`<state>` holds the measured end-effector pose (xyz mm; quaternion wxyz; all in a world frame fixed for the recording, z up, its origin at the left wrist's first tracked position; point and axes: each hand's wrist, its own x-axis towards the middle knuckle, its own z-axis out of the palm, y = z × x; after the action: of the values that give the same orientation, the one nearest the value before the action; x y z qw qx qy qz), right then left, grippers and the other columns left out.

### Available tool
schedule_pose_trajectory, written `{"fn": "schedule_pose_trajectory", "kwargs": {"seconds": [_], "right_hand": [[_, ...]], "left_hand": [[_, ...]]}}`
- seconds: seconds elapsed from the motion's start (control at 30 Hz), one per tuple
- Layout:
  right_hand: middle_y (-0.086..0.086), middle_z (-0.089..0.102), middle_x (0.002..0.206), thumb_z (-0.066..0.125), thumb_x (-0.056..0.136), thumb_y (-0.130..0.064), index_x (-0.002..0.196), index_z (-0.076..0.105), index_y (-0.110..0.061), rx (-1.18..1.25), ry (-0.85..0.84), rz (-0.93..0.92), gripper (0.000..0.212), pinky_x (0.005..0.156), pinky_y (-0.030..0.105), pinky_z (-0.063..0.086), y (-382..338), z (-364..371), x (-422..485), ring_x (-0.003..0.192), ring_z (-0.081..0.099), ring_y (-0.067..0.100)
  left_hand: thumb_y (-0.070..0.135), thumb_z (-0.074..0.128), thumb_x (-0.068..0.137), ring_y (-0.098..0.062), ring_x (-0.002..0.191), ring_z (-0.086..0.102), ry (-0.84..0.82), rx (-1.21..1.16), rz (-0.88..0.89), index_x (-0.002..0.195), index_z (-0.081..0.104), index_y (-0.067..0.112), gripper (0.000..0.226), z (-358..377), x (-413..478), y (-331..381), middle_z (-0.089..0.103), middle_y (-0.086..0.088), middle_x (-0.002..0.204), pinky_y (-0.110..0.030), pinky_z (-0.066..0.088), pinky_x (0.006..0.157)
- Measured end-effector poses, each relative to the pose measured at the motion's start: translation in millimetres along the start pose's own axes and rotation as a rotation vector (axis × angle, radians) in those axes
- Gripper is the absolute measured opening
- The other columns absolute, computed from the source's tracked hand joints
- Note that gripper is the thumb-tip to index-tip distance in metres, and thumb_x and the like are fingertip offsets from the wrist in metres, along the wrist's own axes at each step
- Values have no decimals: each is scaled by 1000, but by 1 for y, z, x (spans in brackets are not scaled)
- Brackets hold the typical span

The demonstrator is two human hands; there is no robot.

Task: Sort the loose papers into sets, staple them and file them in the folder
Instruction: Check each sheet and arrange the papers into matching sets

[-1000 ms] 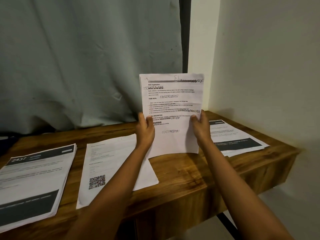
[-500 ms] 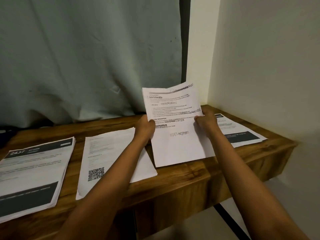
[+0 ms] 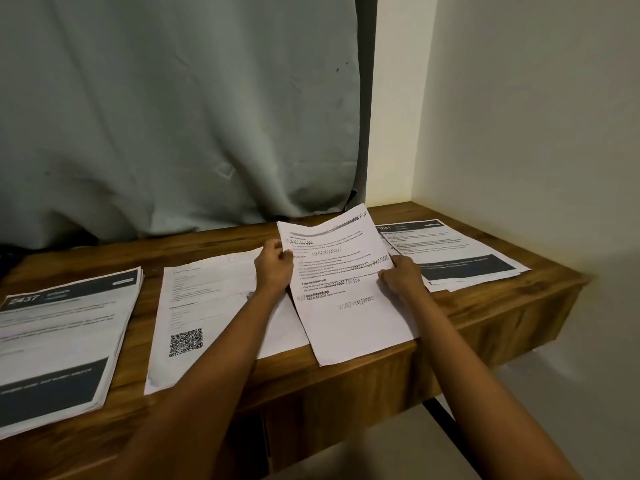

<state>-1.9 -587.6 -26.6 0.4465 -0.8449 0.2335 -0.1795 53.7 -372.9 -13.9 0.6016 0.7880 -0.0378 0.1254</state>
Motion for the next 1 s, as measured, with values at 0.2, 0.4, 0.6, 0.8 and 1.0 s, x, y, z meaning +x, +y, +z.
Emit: {"fn": "schedule_pose_trajectory", "kwargs": {"seconds": [0.2, 0.4, 0.6, 0.8, 1.0], "right_hand": [[15, 61, 106, 52, 85, 0, 104, 59, 0, -35, 18, 25, 20, 67, 22, 38, -5, 2, 12, 97, 56, 29], [16, 62, 109, 51, 89, -8, 116, 58, 1, 52, -110, 104, 29, 70, 29, 47, -29, 8, 36, 89, 57, 26], [18, 64, 110, 51, 94, -12, 110, 63, 1, 181, 112, 42, 24, 78, 29, 41, -44, 25, 54, 102, 57, 30], [3, 60, 101, 57, 93, -10, 107, 65, -10, 423, 229, 100, 16, 82, 23, 43, -30, 43, 59, 92, 54, 17], [-1, 59, 88, 56, 93, -8, 90, 60, -15, 458, 253, 36, 9, 75, 18, 42, -21, 53, 61, 85, 55, 14]], "left_hand": [[13, 54, 96, -28, 107, 64, 17, 130, 29, 112, 55, 9, 16, 2, -4, -14, 61, -8, 127, -38, 57, 83], [15, 53, 97, -27, 105, 65, 9, 174, 54, 113, 55, 11, 17, 3, -3, -17, 61, -7, 128, -38, 59, 77], [12, 53, 96, -28, 107, 64, 7, 167, 57, 114, 55, 10, 18, 7, -5, -20, 60, -8, 129, -42, 58, 82], [11, 54, 95, -29, 111, 61, -30, 171, 44, 118, 50, 7, 24, 7, -3, -12, 58, -9, 130, -31, 53, 81], [9, 52, 96, -31, 125, 50, 30, 228, 75, 138, 38, 9, 44, 10, 21, -6, 48, -14, 140, -38, 45, 100]]}}
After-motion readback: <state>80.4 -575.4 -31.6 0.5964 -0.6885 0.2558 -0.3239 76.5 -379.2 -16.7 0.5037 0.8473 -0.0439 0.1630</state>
